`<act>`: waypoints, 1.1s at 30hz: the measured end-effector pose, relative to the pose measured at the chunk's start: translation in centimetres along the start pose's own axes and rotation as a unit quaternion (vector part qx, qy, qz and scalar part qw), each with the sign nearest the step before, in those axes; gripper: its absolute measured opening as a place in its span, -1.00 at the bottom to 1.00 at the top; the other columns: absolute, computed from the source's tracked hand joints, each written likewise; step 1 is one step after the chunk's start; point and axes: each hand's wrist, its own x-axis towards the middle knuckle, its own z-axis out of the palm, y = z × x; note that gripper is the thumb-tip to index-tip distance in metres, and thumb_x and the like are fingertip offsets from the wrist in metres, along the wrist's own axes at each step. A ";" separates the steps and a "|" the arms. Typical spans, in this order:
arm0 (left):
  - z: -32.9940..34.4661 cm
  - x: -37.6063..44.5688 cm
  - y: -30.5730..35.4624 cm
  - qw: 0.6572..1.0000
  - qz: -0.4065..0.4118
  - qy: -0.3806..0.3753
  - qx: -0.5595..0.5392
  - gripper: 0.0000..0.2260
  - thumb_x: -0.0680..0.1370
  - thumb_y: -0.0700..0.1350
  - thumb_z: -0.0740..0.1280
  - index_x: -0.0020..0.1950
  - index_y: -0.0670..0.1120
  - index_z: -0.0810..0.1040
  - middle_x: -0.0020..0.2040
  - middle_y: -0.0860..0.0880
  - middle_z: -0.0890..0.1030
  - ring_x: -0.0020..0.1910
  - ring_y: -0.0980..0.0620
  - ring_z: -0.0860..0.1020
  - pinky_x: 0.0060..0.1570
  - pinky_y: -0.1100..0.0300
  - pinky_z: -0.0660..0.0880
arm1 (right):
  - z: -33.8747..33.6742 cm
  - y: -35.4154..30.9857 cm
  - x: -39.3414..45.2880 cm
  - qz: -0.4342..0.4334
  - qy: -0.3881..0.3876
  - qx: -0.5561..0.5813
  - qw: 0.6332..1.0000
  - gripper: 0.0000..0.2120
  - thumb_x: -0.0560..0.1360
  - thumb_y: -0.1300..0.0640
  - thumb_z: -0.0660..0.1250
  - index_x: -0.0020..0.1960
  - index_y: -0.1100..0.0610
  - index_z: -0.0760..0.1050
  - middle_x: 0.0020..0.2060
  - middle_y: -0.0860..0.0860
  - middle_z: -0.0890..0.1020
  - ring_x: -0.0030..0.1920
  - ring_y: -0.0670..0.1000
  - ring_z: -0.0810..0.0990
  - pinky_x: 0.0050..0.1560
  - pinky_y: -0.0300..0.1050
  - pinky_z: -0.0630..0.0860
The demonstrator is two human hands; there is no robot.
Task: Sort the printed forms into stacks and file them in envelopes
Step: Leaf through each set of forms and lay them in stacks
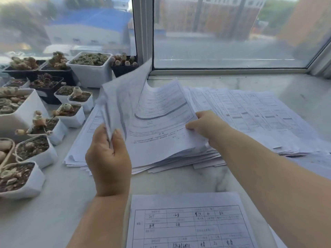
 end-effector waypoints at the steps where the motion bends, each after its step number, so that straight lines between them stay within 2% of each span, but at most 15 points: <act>1: -0.1 0.2 -0.1 0.999 -0.021 0.024 -0.011 -0.84 0.57 -0.22 0.24 -0.16 -0.28 0.45 -0.42 0.00 0.34 -0.40 0.05 0.26 -0.34 0.24 0.22 | -0.2 0.2 0.1 -0.002 0.013 -0.007 1.000 -0.85 0.49 0.30 0.27 -0.01 0.25 0.59 -0.02 0.16 0.67 -0.15 0.10 0.61 -0.12 -0.11 0.55; 3: -0.1 0.3 -0.1 0.997 -0.040 0.052 -0.027 -0.87 0.57 -0.23 0.24 -0.11 -0.28 0.49 -0.40 0.14 0.37 -0.39 0.20 0.40 -0.35 0.38 0.29 | -1.2 1.1 0.0 -0.004 0.046 -0.001 0.999 -0.84 0.46 0.31 0.28 -0.01 0.29 0.59 -0.07 0.19 0.67 -0.23 0.07 0.53 -0.19 -0.15 0.45; 6: -0.1 0.3 -0.1 0.997 -0.043 0.057 -0.033 -0.87 0.57 -0.26 0.25 -0.03 -0.33 0.52 -0.32 0.23 0.40 -0.31 0.42 0.45 -0.26 0.55 0.30 | -2.8 2.5 -1.0 -0.012 0.078 0.018 0.997 -0.74 0.42 0.30 0.31 0.09 0.36 0.55 -0.14 0.22 0.65 -0.24 0.05 0.48 -0.20 -0.13 0.38; 8: -0.1 0.2 -0.1 0.997 -0.036 0.059 -0.035 -0.88 0.57 -0.27 0.25 -0.03 -0.34 0.52 -0.31 0.23 0.40 -0.30 0.42 0.45 -0.25 0.57 0.30 | -3.7 2.7 -1.8 -0.028 0.088 0.019 0.996 -0.86 0.42 0.30 0.31 -0.06 0.26 0.60 -0.12 0.15 0.69 -0.26 0.05 0.53 -0.23 -0.15 0.42; 11: -0.1 0.2 0.0 0.997 -0.028 0.061 -0.031 -0.89 0.57 -0.29 0.25 -0.04 -0.33 0.52 -0.34 0.16 0.40 -0.33 0.28 0.43 -0.25 0.57 0.30 | -4.0 1.7 -2.5 -0.062 0.090 0.038 0.993 -0.78 0.43 0.30 0.31 -0.28 0.02 0.56 -0.27 -0.09 0.65 -0.27 -0.05 0.59 -0.33 -0.22 0.46; 15: 0.0 -0.1 0.1 0.998 -0.016 0.047 -0.029 -0.90 0.57 -0.27 0.25 -0.06 -0.30 0.51 -0.33 0.07 0.42 -0.36 0.18 0.33 -0.32 0.42 0.28 | -1.5 -0.7 -1.9 -0.072 0.040 0.016 0.997 -0.81 0.44 0.30 0.28 -0.23 0.06 0.56 -0.33 -0.05 0.59 -0.28 -0.02 0.54 -0.34 -0.22 0.39; 18: 0.1 -0.1 0.1 0.999 -0.001 0.025 -0.023 -0.90 0.56 -0.28 0.25 -0.09 -0.30 0.50 -0.37 0.14 0.37 -0.35 0.18 0.30 -0.32 0.43 0.26 | 1.2 -1.6 -1.0 -0.053 -0.013 0.009 0.998 -0.84 0.48 0.31 0.27 -0.03 0.20 0.60 -0.14 0.07 0.65 -0.08 0.11 0.61 -0.12 -0.12 0.55; 20: 0.3 -0.2 0.0 1.000 0.015 -0.014 -0.015 -0.92 0.56 -0.29 0.27 -0.10 -0.28 0.50 -0.38 0.22 0.33 -0.38 0.20 0.31 -0.32 0.49 0.27 | 2.4 -1.6 -0.5 -0.031 -0.033 0.017 0.999 -0.78 0.48 0.32 0.26 0.09 0.27 0.58 0.02 0.15 0.67 0.04 0.18 0.64 0.09 0.04 0.60; 22: 0.7 -0.4 -0.5 0.996 0.028 -0.086 0.000 -0.89 0.56 -0.29 0.28 -0.17 -0.20 0.46 -0.43 0.17 0.27 -0.42 0.26 0.34 -0.37 0.40 0.25 | 3.0 -1.2 0.2 -0.013 -0.047 0.013 0.999 -0.73 0.48 0.30 0.26 0.16 0.28 0.55 0.10 0.21 0.64 0.09 0.21 0.63 0.14 0.16 0.58; 24: 1.0 -0.8 -0.8 0.981 0.030 -0.192 0.009 -0.86 0.56 -0.27 0.29 -0.18 -0.09 0.47 -0.47 0.11 0.31 -0.43 0.23 0.35 -0.39 0.37 0.27 | 3.2 -0.6 0.6 -0.006 -0.059 0.011 0.998 -0.70 0.49 0.26 0.28 0.21 0.29 0.51 0.13 0.23 0.62 0.06 0.16 0.63 0.14 0.03 0.55; 25: 1.1 -1.0 -0.9 0.970 0.029 -0.241 0.010 -0.89 0.56 -0.26 0.29 -0.12 -0.07 0.52 -0.45 0.11 0.39 -0.40 0.22 0.39 -0.36 0.39 0.30 | 3.1 -0.4 0.7 -0.003 -0.070 0.015 0.997 -0.70 0.50 0.23 0.29 0.20 0.29 0.51 0.09 0.22 0.63 0.01 0.12 0.61 0.07 -0.04 0.52; 27: 1.2 -1.3 -1.1 0.955 0.014 -0.297 0.008 -0.76 0.52 -0.27 0.31 0.10 0.01 0.59 -0.21 0.14 0.62 -0.19 0.22 0.54 -0.13 0.33 0.44 | 2.6 -0.2 0.4 0.001 -0.089 0.035 0.995 -0.75 0.51 0.20 0.27 0.13 0.32 0.51 -0.03 0.23 0.58 -0.06 0.12 0.55 -0.04 -0.02 0.48; 29: 1.2 -1.3 -1.3 0.946 0.000 -0.324 0.002 -0.60 0.46 -0.30 0.34 0.21 0.08 0.55 0.06 0.15 0.63 0.07 0.14 0.56 0.09 0.26 0.44 | 1.5 0.2 -0.4 0.013 -0.108 0.091 0.990 -0.85 0.55 0.22 0.24 0.03 0.30 0.51 -0.11 0.20 0.54 -0.13 0.11 0.52 -0.14 -0.05 0.49; 31: 1.2 -1.3 -1.6 0.938 0.021 -0.345 0.014 -0.59 0.42 -0.33 0.36 0.14 0.10 0.58 0.11 0.19 0.58 0.16 0.17 0.51 0.14 0.44 0.32 | -0.2 0.9 -2.0 0.033 -0.126 0.194 0.972 -0.88 0.60 0.21 0.22 0.00 0.22 0.52 -0.13 0.18 0.63 -0.16 0.09 0.62 -0.19 -0.11 0.62; 33: 1.3 -1.4 -1.8 0.934 0.028 -0.356 0.027 -0.61 0.39 -0.34 0.37 0.06 0.09 0.63 0.12 0.20 0.53 0.20 0.18 0.46 0.18 0.50 0.23 | -2.4 2.4 -4.2 0.019 -0.099 0.223 0.970 -0.89 0.63 0.18 0.20 0.05 0.16 0.50 -0.09 0.15 0.67 -0.12 0.06 0.68 -0.16 -0.15 0.65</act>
